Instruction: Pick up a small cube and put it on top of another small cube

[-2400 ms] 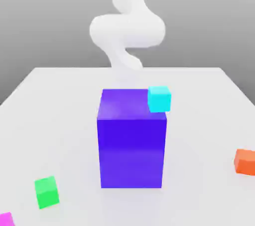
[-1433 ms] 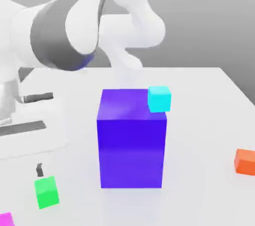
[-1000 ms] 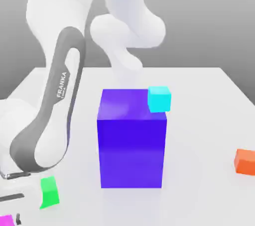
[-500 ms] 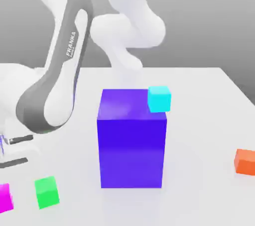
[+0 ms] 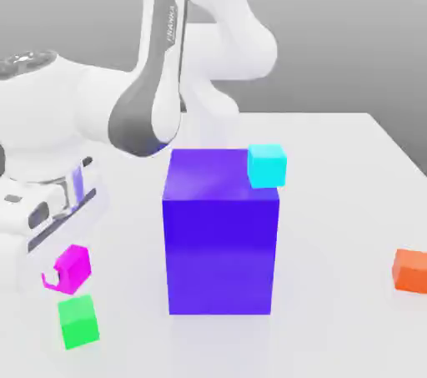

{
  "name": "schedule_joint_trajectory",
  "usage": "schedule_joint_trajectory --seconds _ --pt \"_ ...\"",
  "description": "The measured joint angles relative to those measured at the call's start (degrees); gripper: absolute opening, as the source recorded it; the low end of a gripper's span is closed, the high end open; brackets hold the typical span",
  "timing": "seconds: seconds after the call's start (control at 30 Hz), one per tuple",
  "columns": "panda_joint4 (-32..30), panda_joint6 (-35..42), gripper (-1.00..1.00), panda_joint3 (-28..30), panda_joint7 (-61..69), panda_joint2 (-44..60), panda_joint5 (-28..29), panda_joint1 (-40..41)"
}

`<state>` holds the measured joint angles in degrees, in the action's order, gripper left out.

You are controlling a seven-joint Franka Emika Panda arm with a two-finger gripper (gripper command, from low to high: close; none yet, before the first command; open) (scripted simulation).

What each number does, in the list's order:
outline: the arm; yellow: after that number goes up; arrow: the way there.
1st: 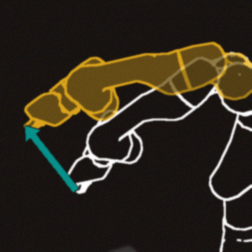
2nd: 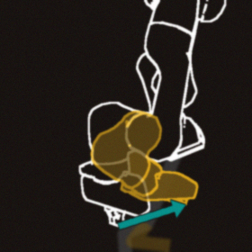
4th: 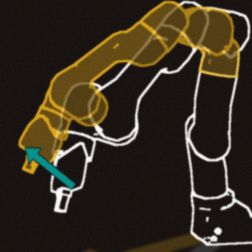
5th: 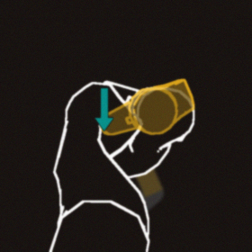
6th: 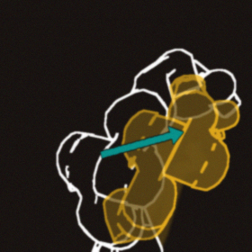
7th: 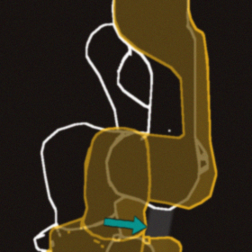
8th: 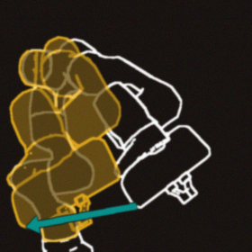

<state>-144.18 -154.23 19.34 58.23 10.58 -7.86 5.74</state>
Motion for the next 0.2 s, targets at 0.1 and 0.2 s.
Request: schedule_joint_trajectory --seconds 0.1,0.2 --pt "0.20 -3.82 -1.00 -2.40 2.82 4.47 -3.75 1.76" --pt "0.24 -4.49 1.00 -2.90 3.33 5.29 -4.45 2.15"
